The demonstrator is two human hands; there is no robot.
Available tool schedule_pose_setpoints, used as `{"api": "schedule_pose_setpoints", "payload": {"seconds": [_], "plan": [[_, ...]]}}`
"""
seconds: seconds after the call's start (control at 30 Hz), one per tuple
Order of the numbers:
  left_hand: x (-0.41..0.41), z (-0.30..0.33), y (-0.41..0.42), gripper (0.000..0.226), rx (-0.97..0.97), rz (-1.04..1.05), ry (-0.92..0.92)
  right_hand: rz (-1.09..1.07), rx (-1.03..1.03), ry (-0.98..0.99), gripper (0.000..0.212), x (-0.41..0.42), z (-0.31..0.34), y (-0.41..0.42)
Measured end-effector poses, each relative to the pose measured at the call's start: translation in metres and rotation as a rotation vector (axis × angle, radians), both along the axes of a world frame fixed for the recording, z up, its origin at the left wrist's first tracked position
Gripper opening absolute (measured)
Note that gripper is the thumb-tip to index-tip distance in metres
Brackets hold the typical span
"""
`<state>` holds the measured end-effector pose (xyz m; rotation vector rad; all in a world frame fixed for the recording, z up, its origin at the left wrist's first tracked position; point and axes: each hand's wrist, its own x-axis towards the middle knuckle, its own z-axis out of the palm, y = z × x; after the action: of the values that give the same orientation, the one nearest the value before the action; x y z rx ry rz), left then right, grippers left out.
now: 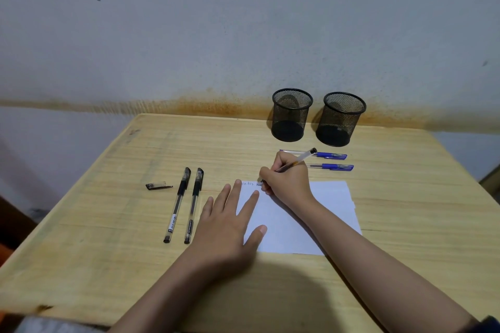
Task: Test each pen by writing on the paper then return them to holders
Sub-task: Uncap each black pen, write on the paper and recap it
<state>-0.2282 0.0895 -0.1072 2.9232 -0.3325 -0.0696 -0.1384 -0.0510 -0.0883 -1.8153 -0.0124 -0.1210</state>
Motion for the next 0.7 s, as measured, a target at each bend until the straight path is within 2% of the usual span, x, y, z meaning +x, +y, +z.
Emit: {"api": "schedule_pose_setpoints", "payload": {"seconds": [0.7], "plan": [[0.0002, -0.0041, 0.0031, 0.071, -0.023, -0.010, -0.026, -0.093, -0.090, -0.030, 0.027, 0.0025, -0.0011, 0.0005]]}}
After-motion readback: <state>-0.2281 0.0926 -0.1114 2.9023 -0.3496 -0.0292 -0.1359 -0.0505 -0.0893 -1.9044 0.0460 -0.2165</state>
